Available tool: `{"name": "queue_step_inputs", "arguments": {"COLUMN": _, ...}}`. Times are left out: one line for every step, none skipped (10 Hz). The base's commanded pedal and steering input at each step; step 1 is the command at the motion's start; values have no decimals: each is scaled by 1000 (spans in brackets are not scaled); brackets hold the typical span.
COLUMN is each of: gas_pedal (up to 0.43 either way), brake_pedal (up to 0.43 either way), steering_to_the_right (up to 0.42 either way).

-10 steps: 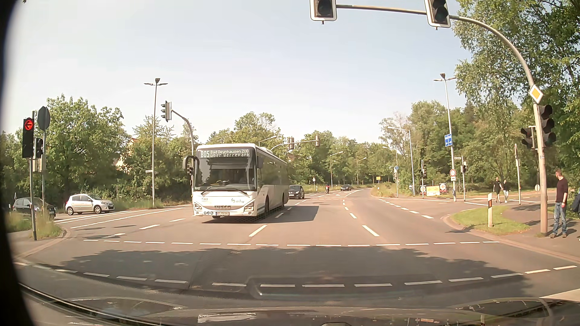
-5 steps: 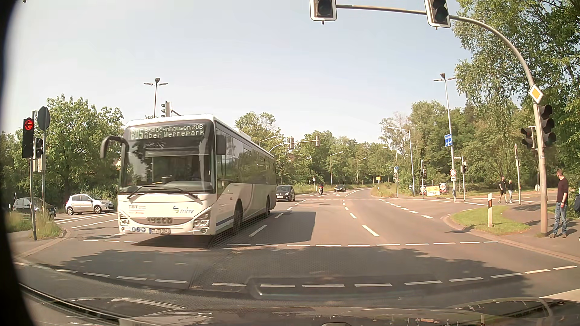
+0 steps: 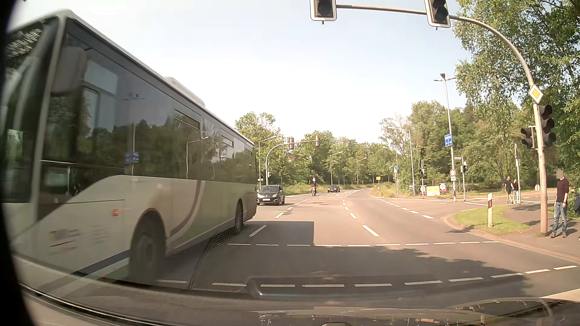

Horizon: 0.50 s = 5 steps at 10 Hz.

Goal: Follow the waypoints while adhering to traffic rules and regulations

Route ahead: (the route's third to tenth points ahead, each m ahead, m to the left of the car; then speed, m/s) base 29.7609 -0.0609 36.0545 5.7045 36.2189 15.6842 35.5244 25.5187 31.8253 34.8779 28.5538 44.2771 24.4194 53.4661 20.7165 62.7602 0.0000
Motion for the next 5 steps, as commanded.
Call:
{"name": "queue_step_inputs", "arguments": {"gas_pedal": 0, "brake_pedal": 238, "steering_to_the_right": -3}}
{"name": "queue_step_inputs", "arguments": {"gas_pedal": 0, "brake_pedal": 238, "steering_to_the_right": -3}}
{"name": "queue_step_inputs", "arguments": {"gas_pedal": 0, "brake_pedal": 232, "steering_to_the_right": -3}}
{"name": "queue_step_inputs", "arguments": {"gas_pedal": 0, "brake_pedal": 232, "steering_to_the_right": -3}}
{"name": "queue_step_inputs", "arguments": {"gas_pedal": 0, "brake_pedal": 238, "steering_to_the_right": -3}}
